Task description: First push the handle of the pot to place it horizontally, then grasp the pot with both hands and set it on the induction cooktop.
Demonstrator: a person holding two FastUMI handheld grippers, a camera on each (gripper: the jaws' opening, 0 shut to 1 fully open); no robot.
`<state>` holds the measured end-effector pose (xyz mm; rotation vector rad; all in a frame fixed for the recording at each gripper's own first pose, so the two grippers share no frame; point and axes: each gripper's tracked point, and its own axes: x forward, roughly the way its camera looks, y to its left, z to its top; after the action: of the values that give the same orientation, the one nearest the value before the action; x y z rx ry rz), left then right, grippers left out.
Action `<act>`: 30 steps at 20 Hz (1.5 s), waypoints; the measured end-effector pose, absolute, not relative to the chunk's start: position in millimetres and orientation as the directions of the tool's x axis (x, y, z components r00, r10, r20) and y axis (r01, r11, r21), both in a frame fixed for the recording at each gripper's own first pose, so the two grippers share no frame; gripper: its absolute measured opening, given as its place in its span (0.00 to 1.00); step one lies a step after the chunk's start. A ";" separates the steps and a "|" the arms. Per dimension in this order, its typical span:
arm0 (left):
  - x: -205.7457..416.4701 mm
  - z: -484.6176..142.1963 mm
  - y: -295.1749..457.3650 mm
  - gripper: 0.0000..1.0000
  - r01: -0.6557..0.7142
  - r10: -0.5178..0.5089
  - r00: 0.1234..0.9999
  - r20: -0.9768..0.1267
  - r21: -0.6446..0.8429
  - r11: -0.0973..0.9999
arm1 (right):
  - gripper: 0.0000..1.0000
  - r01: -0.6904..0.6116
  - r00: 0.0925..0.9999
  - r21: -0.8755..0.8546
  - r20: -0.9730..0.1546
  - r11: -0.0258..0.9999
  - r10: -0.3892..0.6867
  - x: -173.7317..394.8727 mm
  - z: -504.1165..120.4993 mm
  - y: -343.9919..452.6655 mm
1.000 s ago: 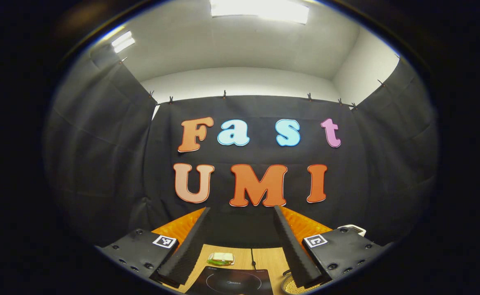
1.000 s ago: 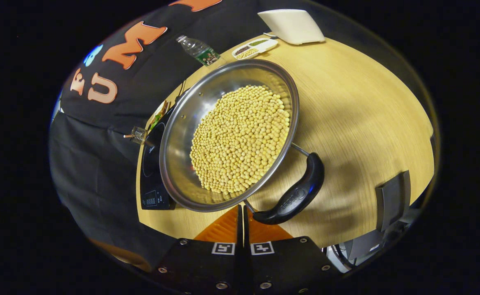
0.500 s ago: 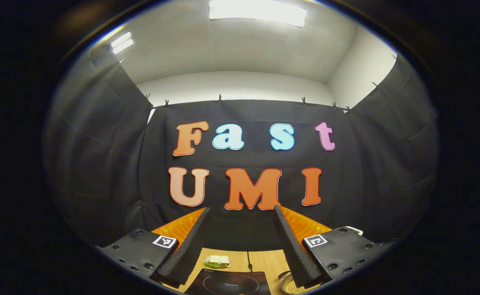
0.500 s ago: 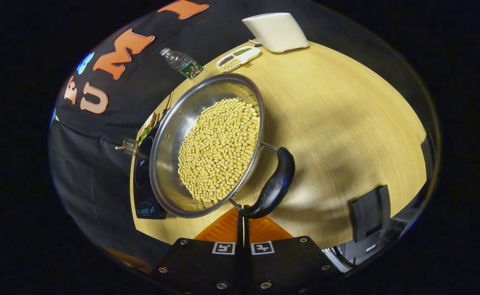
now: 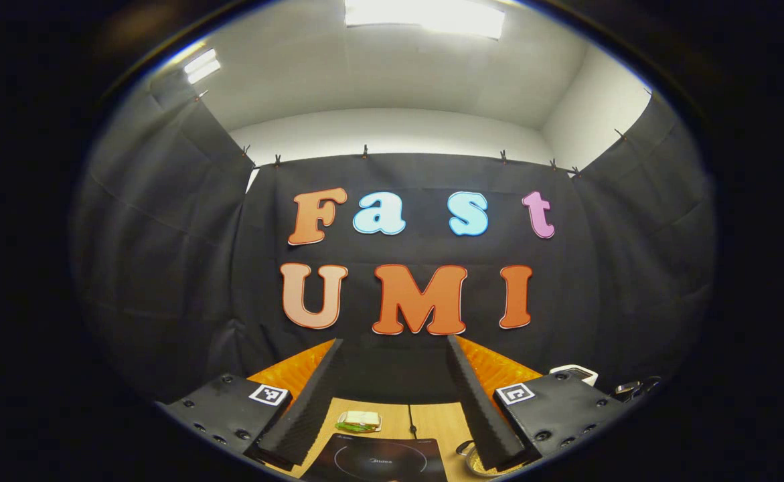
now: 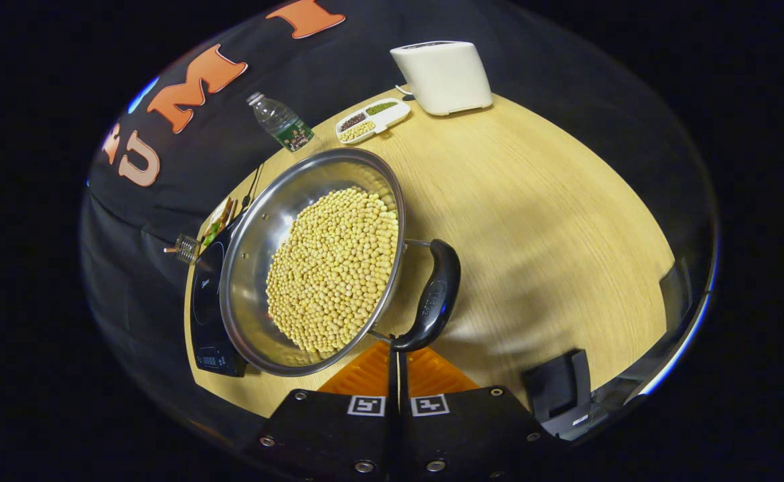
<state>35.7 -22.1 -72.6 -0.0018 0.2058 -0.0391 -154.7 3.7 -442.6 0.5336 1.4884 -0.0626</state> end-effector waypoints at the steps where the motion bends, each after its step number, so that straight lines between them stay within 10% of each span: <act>1: 35.9 -72.0 -21.5 0.97 0.040 -0.039 0.978 -0.204 -0.001 0.999 | 0.00 0.362 0.105 0.293 -0.956 0.885 0.274 -153.2 -444.3 -0.5; 30: 28.0 -107.7 -4.2 0.97 0.021 -0.010 0.959 -0.284 0.036 0.999 | 0.00 0.459 0.144 0.233 -0.972 0.857 0.187 -53.7 -478.3 -43.6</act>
<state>28.0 -4.2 -107.7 0.0385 0.2883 -0.0154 -53.7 -43.6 -478.3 0.5532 1.4343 -0.2111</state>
